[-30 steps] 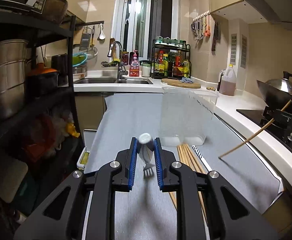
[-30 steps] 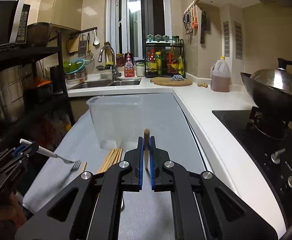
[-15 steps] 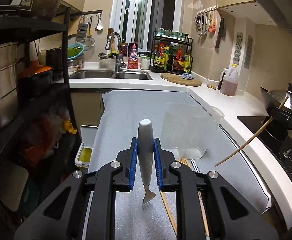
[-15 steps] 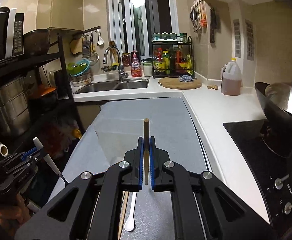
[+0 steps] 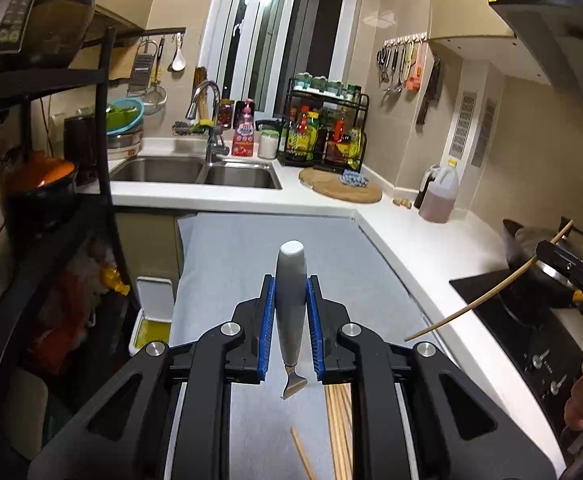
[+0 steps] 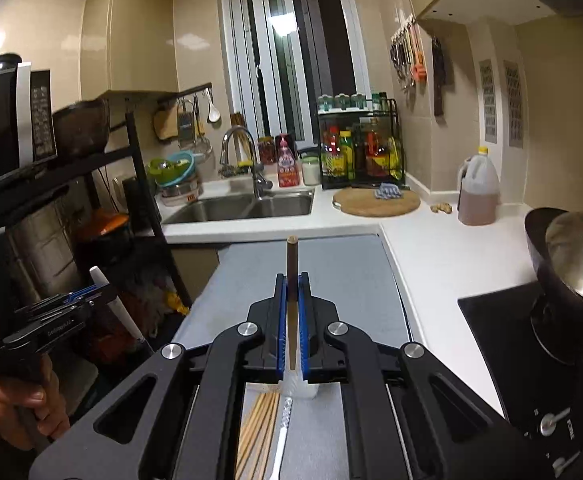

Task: Organize utensils
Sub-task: 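Lift the fork with the left tool while the right tool carries the chopstick to the container, then open the left tool over the container while the right tool releases the chopstick into it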

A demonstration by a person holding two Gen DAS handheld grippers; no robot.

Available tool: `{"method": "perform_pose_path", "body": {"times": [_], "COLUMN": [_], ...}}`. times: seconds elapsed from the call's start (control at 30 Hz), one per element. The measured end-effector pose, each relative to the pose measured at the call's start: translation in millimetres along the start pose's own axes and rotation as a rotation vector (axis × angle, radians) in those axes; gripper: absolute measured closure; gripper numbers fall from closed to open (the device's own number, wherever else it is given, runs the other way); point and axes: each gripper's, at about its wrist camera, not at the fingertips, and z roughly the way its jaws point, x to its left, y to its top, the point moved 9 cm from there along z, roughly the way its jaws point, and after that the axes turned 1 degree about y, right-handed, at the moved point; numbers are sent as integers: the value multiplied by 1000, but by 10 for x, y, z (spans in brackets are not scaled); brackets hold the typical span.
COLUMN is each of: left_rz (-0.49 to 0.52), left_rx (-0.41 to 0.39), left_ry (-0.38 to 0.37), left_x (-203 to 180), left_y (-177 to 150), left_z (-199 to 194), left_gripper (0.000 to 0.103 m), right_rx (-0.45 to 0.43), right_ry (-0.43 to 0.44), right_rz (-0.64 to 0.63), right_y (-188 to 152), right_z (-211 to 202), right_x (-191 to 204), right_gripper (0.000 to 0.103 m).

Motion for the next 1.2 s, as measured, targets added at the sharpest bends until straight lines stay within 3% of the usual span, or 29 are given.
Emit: {"method": "perform_pose_path", "body": {"times": [0.23,0.37,0.63,0.93,1.03,1.07,1.1,1.2], "left_rz": [31,40,39,62,68,70,70,61], "left_rx": [-60,-54,69,177,189,181,168,104], "left_ry": [-54,-71,-105,-116,-103,-92,-86,-86], "left_x": [-283,-402,-493,-508,-496,-473,-475,-449], "left_y": [562,628,169,-340,-382,-367,-343,-191], "left_z": [34,222,918,1290,1309,1269,1234,992], "left_gripper": [87,87,87,87,83,70,63,58], "right_rx": [-49,-66,8,159,216,230,235,223], "right_ry": [56,61,76,63,74,64,47,6], "right_rz": [25,32,68,85,84,79,74,72], "right_y": [441,539,184,-508,-663,-694,-713,-688], "right_z": [3,95,681,1228,1331,1347,1340,1236], "right_x": [28,24,-72,-173,-151,-160,-176,-234], "right_gripper": [97,97,97,97,89,73,58,56]}}
